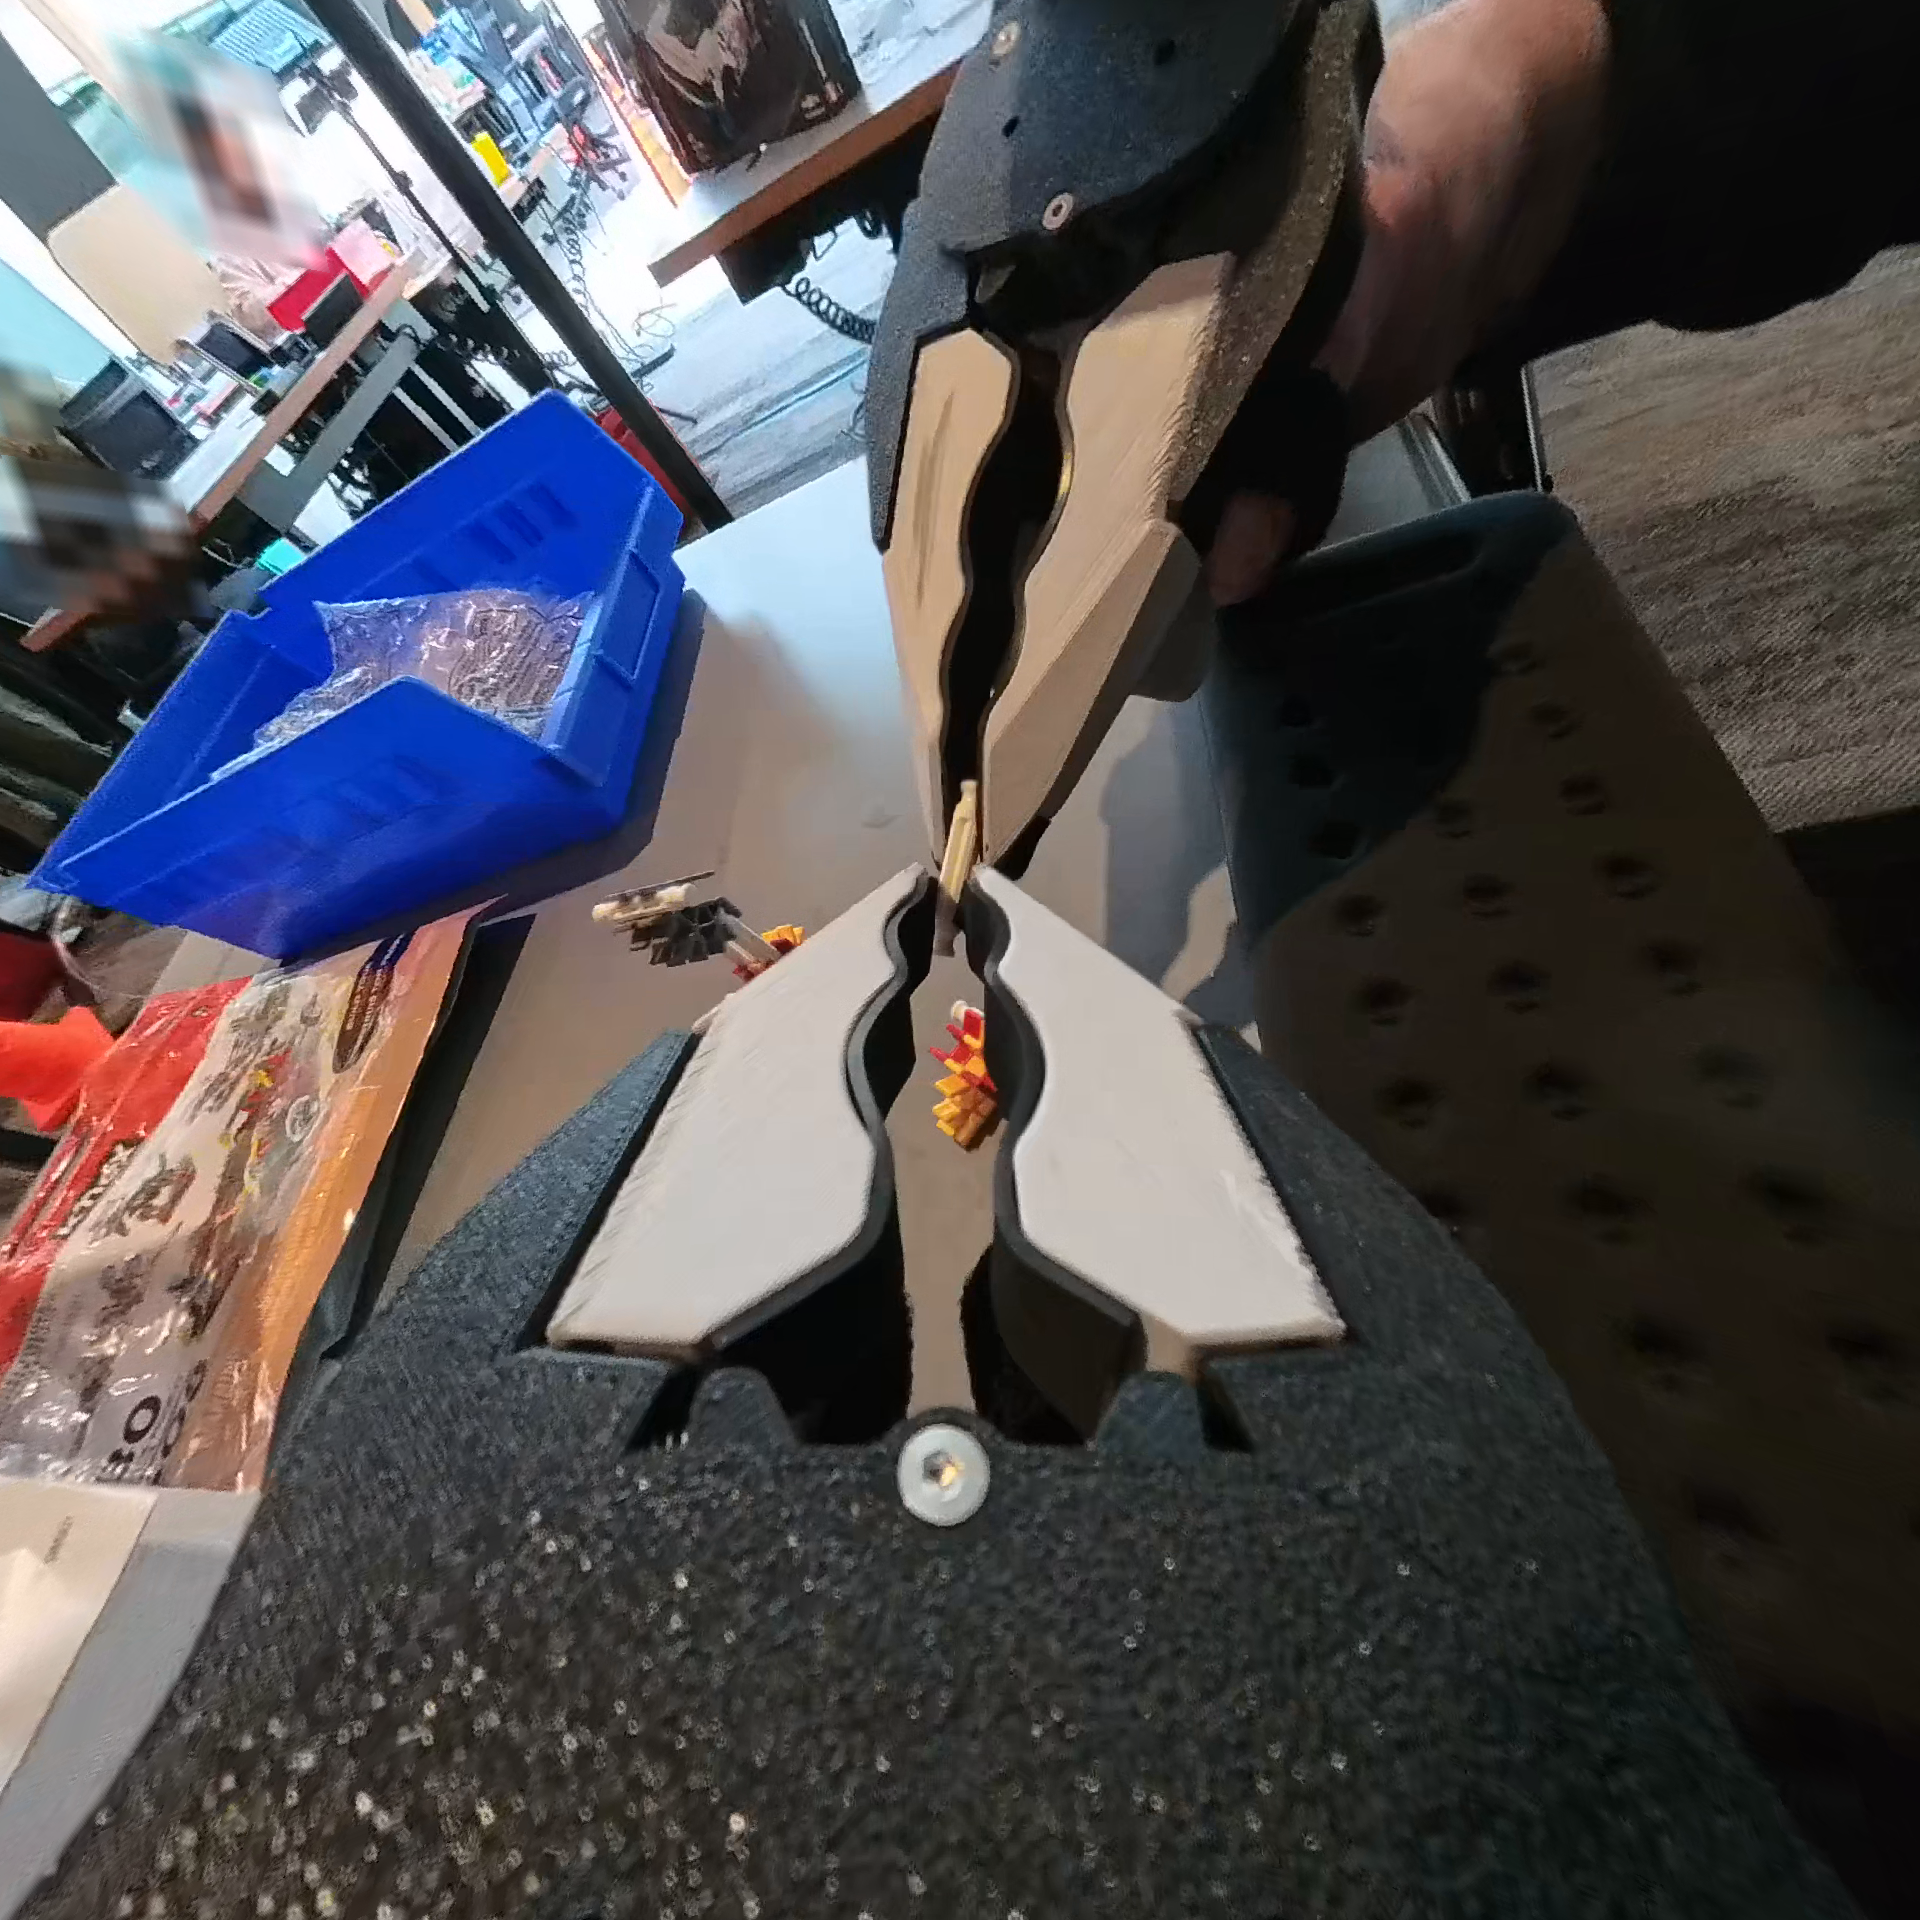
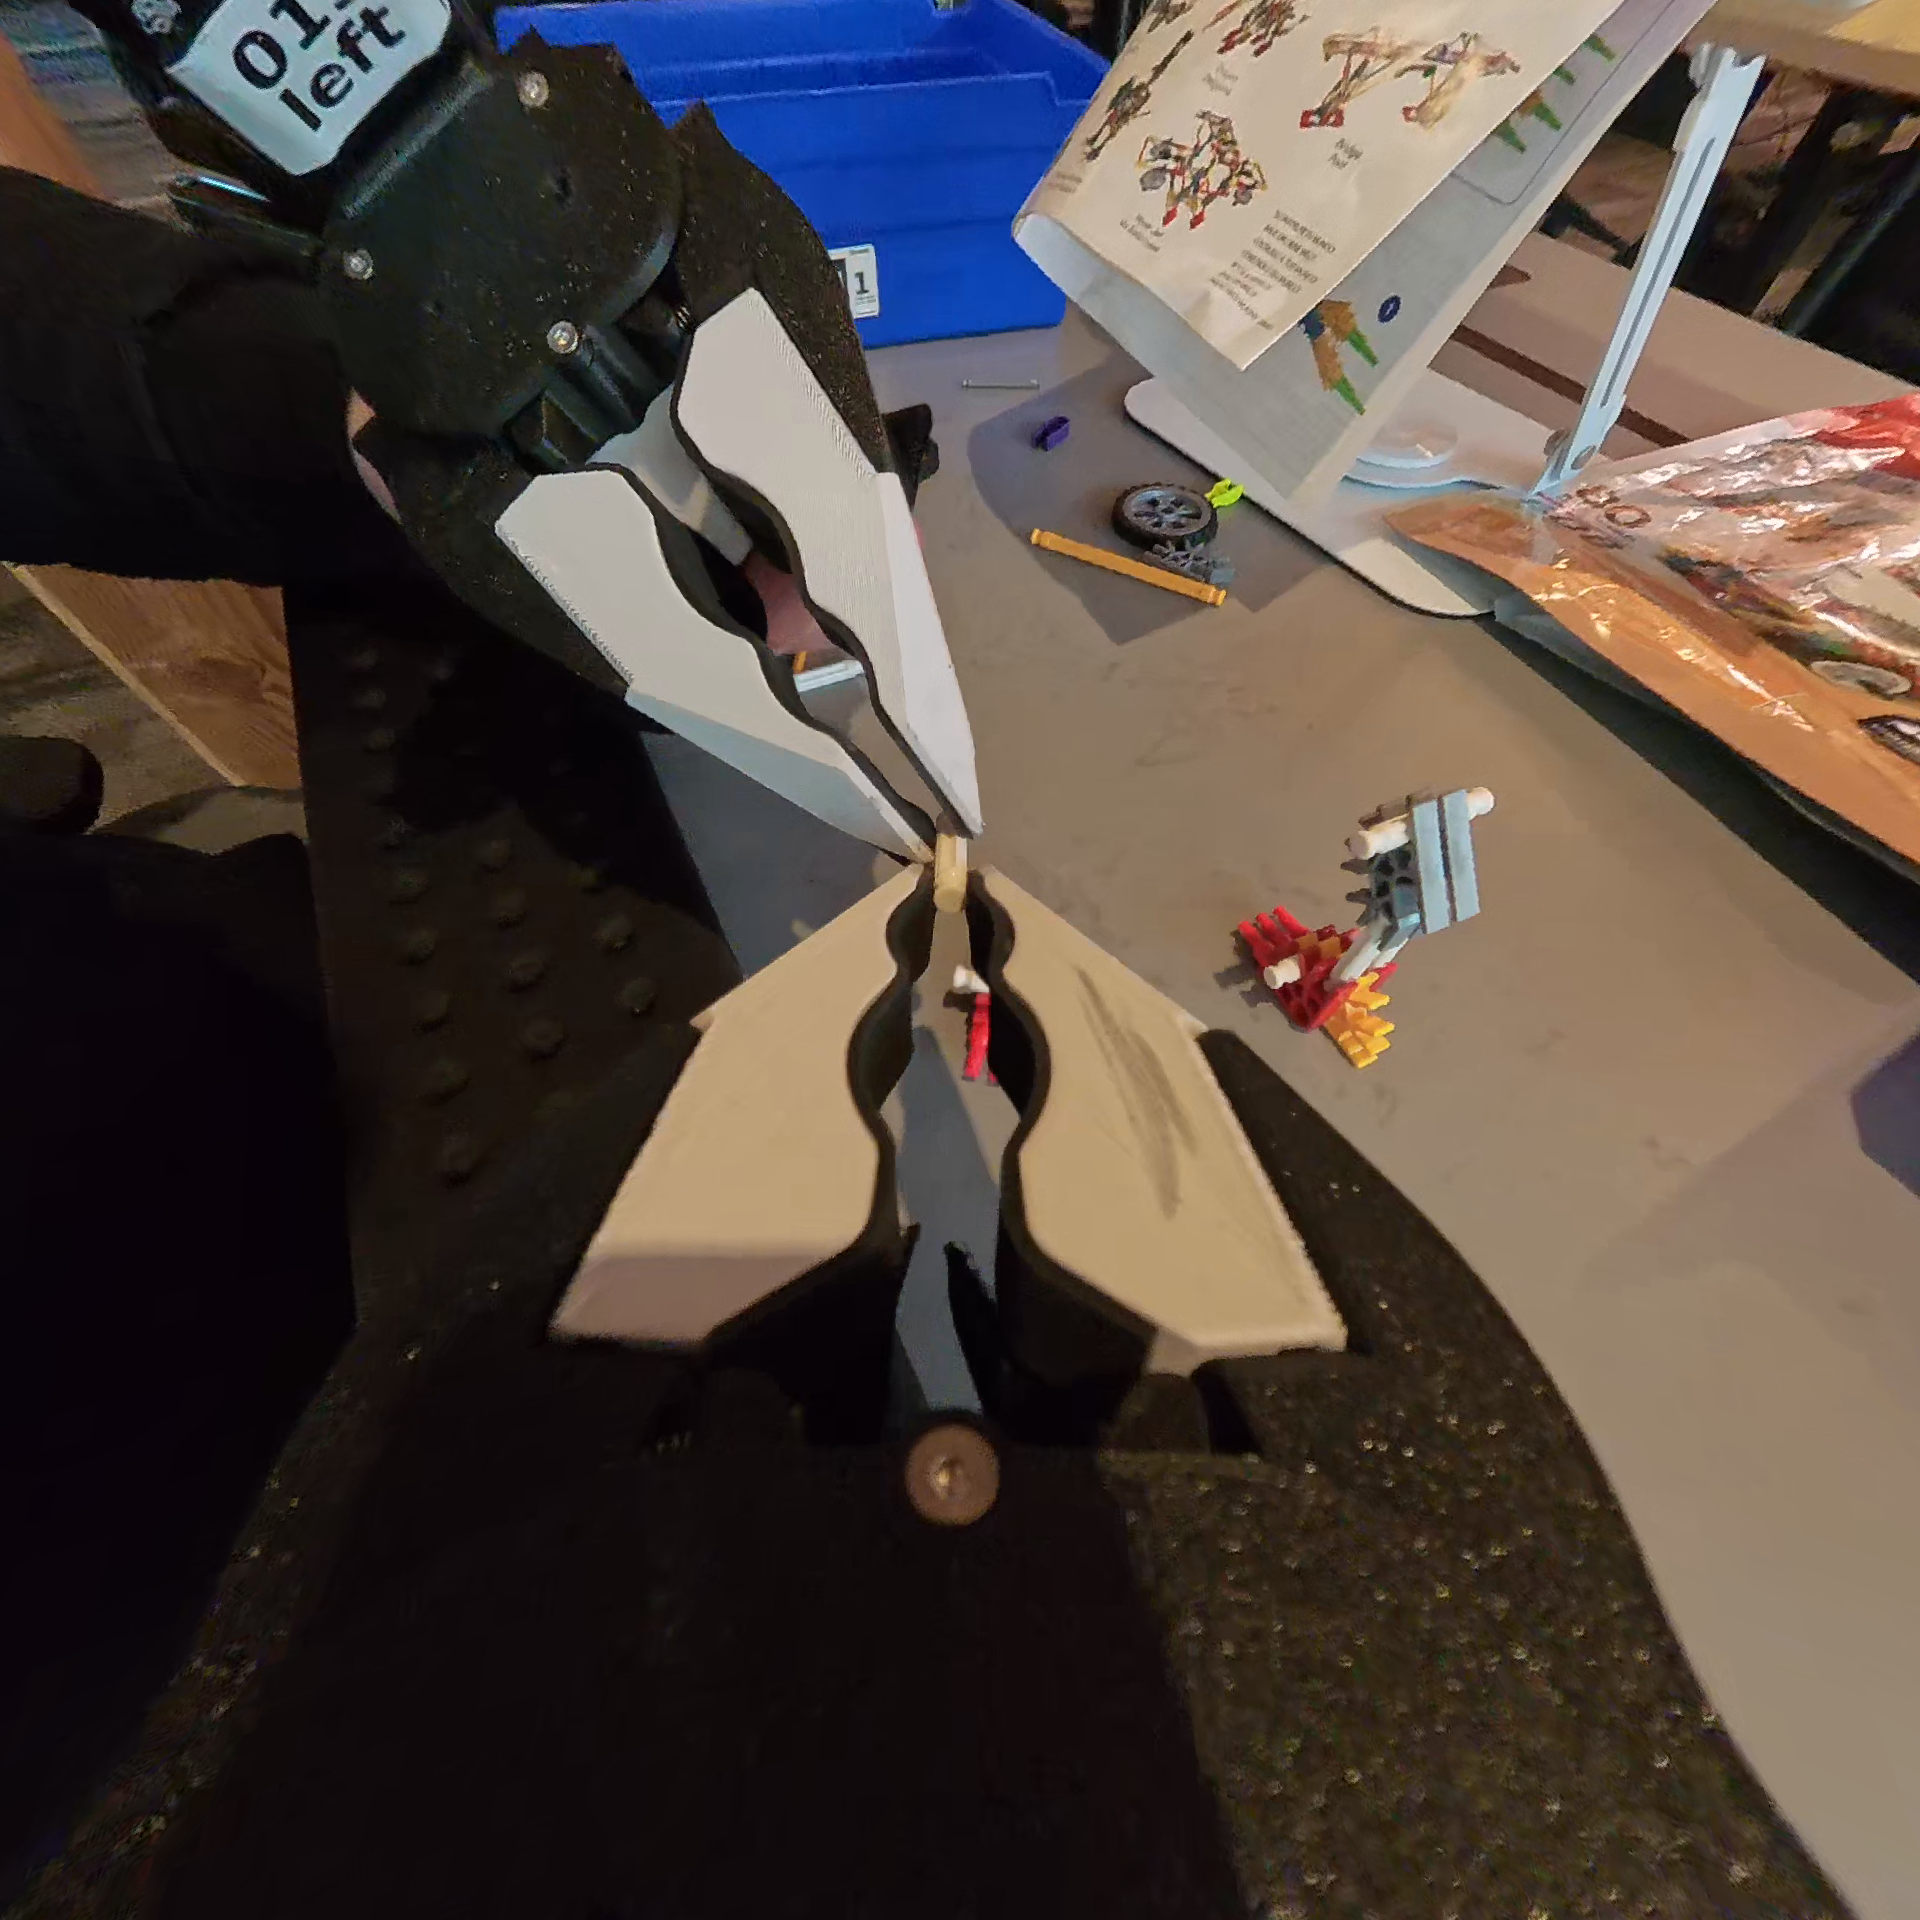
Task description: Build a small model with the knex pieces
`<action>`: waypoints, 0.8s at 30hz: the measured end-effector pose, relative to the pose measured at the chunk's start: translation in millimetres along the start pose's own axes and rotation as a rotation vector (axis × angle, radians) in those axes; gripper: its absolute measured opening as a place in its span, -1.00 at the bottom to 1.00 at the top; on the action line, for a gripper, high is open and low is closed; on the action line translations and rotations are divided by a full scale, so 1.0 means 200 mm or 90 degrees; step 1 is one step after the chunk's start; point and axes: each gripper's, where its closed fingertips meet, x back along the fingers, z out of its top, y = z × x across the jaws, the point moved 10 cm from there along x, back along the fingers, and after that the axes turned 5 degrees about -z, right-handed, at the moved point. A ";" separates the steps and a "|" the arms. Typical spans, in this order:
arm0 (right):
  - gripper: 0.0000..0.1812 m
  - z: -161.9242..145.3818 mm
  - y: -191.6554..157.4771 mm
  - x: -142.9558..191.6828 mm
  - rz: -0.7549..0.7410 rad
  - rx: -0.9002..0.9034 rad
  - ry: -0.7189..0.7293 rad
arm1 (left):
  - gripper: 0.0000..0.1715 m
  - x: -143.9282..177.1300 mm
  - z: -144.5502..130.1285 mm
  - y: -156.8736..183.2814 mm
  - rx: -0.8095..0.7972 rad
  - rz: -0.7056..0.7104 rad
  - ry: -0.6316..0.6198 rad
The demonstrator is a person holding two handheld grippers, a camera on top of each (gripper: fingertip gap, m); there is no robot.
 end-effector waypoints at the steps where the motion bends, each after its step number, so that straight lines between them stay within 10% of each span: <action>1: -0.94 0.00 0.00 0.00 0.000 0.001 0.000 | -0.95 0.00 0.00 -0.01 0.007 -0.002 0.004; 11: -0.95 0.06 0.17 -0.08 0.047 0.077 -0.183 | -0.49 -0.03 -0.17 -0.12 0.089 -0.075 -0.073; 24: -0.94 0.13 0.21 -0.28 0.159 0.180 -0.422 | -0.67 -0.16 -0.25 -0.17 0.111 -0.225 -0.092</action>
